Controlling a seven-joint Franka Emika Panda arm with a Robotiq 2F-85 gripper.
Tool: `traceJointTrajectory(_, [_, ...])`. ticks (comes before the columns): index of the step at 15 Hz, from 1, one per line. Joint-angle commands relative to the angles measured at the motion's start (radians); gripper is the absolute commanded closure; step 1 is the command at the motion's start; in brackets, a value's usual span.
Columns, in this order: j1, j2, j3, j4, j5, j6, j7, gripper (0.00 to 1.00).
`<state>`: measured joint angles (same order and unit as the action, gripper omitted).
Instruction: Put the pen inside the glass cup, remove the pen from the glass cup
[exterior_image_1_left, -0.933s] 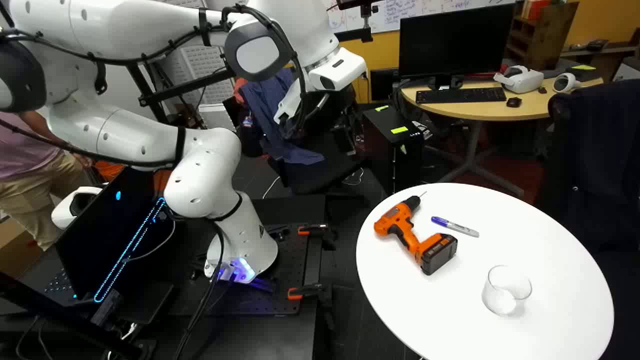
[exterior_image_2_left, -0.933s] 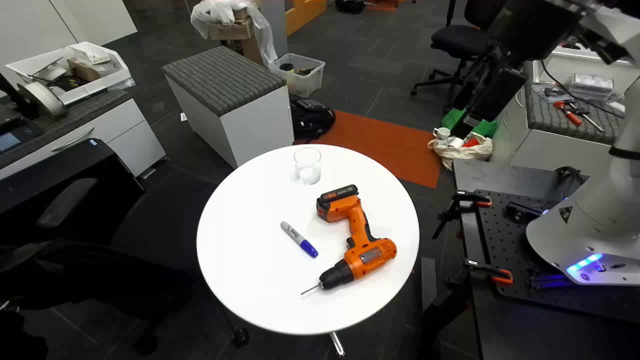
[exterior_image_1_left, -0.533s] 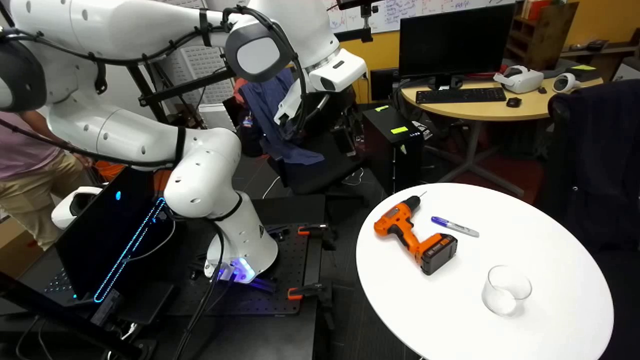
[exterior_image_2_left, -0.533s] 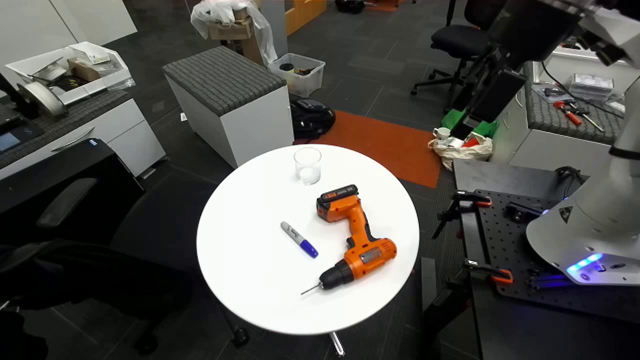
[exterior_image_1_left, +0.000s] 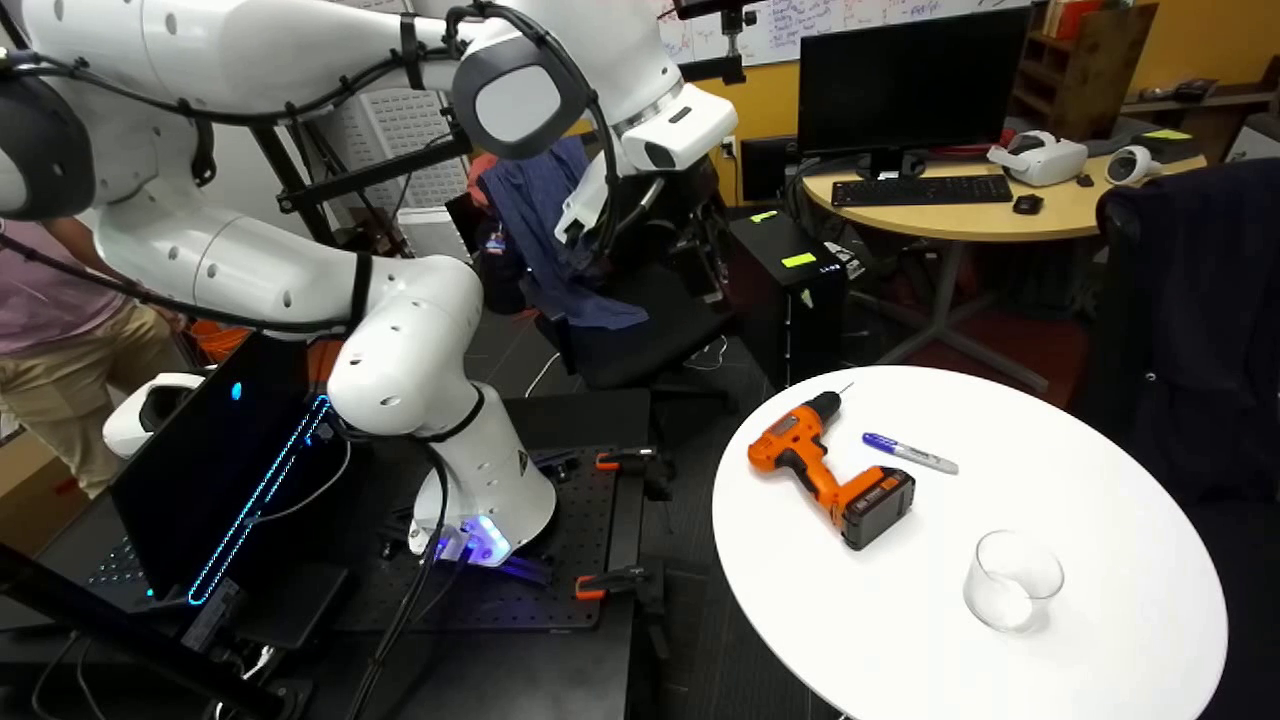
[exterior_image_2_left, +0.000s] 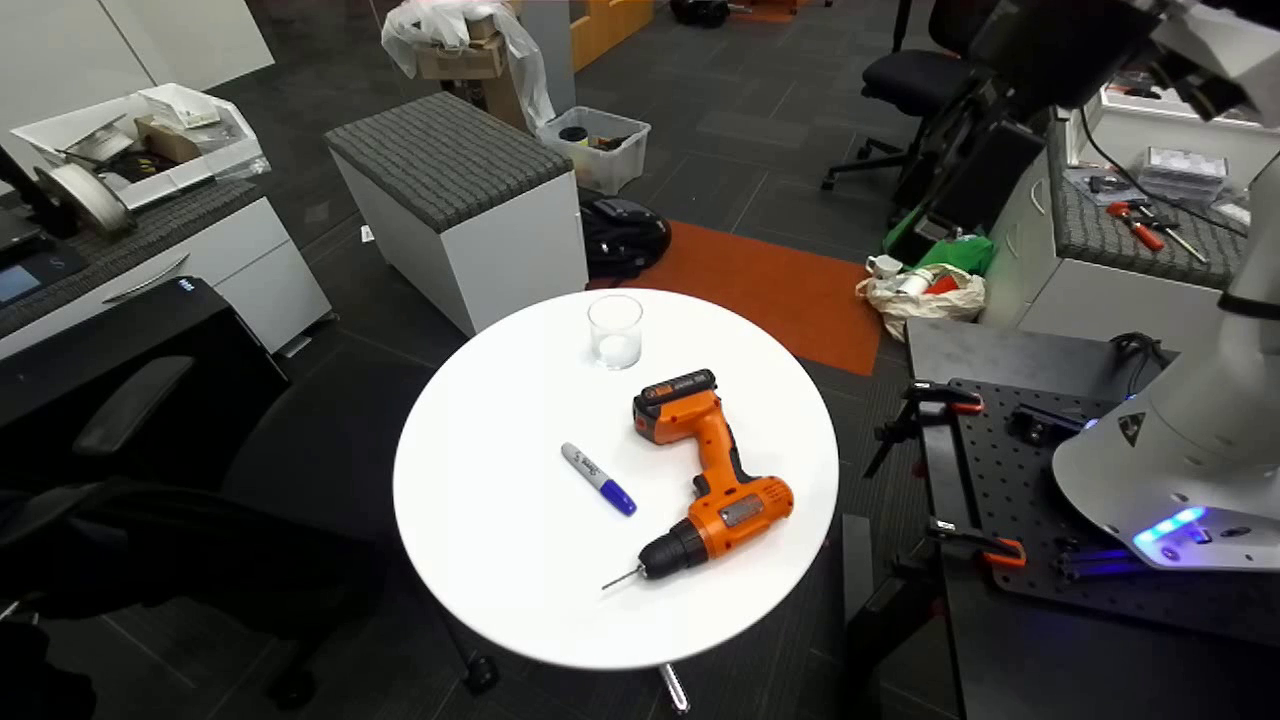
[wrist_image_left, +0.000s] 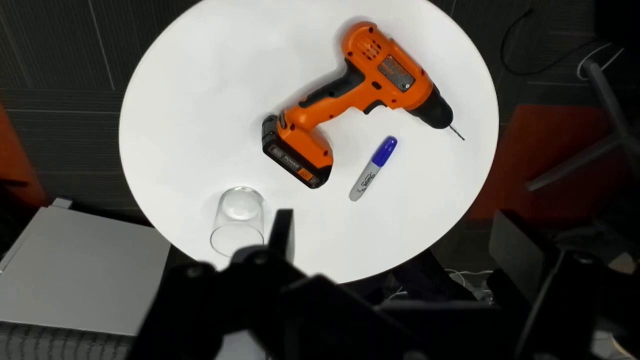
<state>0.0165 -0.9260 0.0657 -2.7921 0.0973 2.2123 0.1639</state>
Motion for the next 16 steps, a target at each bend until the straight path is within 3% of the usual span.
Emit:
traceJointTrajectory(1, [-0.023, 0.089, 0.029, 0.035, -0.002, 0.110, 0.035, 0.00])
traceJointTrajectory(8, [0.005, 0.266, 0.049, 0.100, 0.033, 0.279, 0.083, 0.00])
traceJointTrajectory(16, [0.104, 0.483, 0.055, 0.219, 0.200, 0.392, 0.142, 0.00])
